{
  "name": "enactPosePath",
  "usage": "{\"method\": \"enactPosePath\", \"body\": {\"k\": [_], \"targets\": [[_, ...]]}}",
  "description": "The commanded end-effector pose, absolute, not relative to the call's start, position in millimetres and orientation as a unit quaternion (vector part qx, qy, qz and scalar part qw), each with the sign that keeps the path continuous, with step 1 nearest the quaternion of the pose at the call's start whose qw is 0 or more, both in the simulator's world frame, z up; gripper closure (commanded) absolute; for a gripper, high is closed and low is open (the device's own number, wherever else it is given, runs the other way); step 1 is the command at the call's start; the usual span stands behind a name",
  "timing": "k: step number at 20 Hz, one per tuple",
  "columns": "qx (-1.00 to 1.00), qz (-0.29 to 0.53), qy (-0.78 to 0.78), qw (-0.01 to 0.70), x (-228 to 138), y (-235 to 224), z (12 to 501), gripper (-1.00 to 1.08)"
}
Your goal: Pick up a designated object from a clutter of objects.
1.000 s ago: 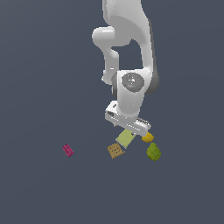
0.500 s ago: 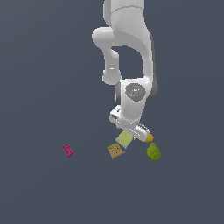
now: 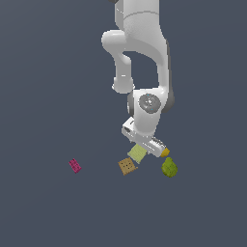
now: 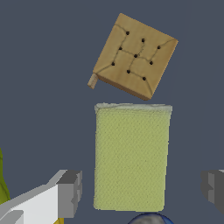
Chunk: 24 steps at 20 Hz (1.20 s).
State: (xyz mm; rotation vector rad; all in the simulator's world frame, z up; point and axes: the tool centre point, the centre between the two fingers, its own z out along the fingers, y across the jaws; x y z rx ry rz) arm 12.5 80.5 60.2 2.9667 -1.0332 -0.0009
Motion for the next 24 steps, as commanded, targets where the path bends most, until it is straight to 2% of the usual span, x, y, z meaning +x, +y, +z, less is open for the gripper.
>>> {"method": "enactPosePath", "body": {"k": [1, 16, 17, 24], "targets": [[0.944, 0.000, -0.329, 0.000, 12, 81, 56, -0.92], [0.944, 0.000, -0.331, 0.000, 12, 81, 10, -0.92], [0.944, 0.000, -0.331, 0.000, 12, 81, 10, 1.08], [0.944, 0.000, -0.331, 0.000, 12, 81, 10, 1.08]]}}
